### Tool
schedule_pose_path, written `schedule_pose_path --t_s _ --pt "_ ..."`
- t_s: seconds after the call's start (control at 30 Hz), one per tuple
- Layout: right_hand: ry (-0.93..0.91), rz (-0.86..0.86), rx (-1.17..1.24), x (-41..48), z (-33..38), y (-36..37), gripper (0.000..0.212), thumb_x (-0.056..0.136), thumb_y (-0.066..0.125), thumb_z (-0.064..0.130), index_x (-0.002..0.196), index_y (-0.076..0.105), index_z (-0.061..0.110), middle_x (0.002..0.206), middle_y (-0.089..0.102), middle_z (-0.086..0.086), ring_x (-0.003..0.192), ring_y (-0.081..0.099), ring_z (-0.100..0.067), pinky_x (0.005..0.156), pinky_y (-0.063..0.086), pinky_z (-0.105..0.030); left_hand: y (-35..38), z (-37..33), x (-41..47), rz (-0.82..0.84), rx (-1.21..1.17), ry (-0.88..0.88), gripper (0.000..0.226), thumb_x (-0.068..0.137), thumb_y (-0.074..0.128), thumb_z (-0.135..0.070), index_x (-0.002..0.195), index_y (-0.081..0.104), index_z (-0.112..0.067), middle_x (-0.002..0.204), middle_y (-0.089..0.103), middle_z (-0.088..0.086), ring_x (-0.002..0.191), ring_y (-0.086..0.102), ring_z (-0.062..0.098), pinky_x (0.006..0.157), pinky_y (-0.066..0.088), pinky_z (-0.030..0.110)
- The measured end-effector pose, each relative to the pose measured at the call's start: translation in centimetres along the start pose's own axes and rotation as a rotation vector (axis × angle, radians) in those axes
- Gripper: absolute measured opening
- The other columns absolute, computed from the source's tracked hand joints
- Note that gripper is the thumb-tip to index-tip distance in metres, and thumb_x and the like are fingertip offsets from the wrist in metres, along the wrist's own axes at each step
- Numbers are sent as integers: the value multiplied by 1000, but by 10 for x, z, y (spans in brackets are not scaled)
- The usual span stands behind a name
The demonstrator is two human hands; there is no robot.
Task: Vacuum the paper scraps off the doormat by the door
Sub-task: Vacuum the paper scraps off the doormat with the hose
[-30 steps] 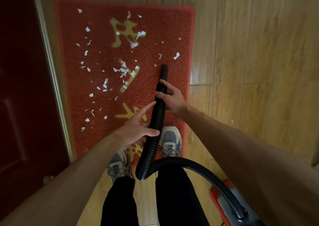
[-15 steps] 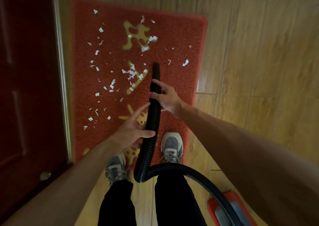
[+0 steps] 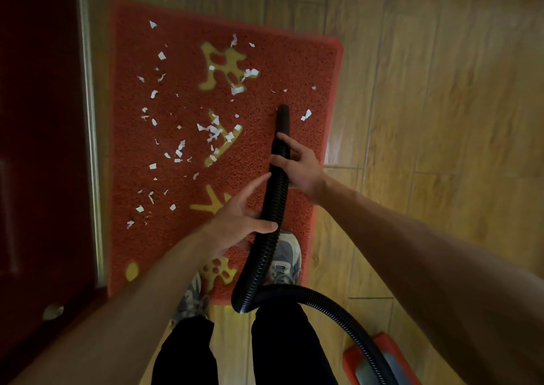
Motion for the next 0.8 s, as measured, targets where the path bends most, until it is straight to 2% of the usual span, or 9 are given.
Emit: schedule_pose_path --t_s 0.1,0.2,0.37,0.53,0.63,0.8 --pt "-25 20 -38 4 8 5 60 93 64 10 146 44 30 114 56 -2 91 64 -16 67 61 -28 -4 -3 -1 -7 -16 13 93 84 71 3 138 35 -62 103 77 10 97 73 30 79 58 56" --pt "-14 45 -55 12 16 12 61 93 64 10 147 43 28 125 54 -8 88 66 -17 61 60 -26 -9 -6 1 -31 -41 21 93 85 70 4 140 33 -61 104 76 10 99 72 31 82 57 57" --pt "-21 67 -74 27 26 17 60 93 64 9 146 44 28 126 52 -8 84 66 -18 62 60 -28 -15 -13 10 -43 -77 35 93 85 69 4 142 31 -59 105 75 14 99 72 34 78 57 55" --pt "-19 75 -103 30 27 9 59 93 64 11 145 45 29 123 52 -6 88 65 -16 58 58 -24 -13 -17 17 -23 -55 46 93 86 69 3 143 30 -58 104 76 13 96 73 31 73 58 51" --pt "-20 31 -90 28 24 -4 58 93 64 10 145 45 30 117 54 -2 87 64 -13 55 56 -21 -4 -19 20 -18 -41 40 91 85 70 2 141 33 -60 105 76 11 99 72 30 78 58 53" --pt "-25 -29 -77 24 23 -26 59 91 66 14 144 47 33 119 56 -4 94 65 -16 61 57 -25 11 -30 26 -1 -3 26 90 86 70 0 142 32 -60 107 75 9 99 73 27 76 59 48"
Point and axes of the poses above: each hand's wrist, its own x-axis towards the middle knuckle, its own y-axis out of the palm, z = x × y, the point moved 6 cm from there along x, towards the middle knuckle
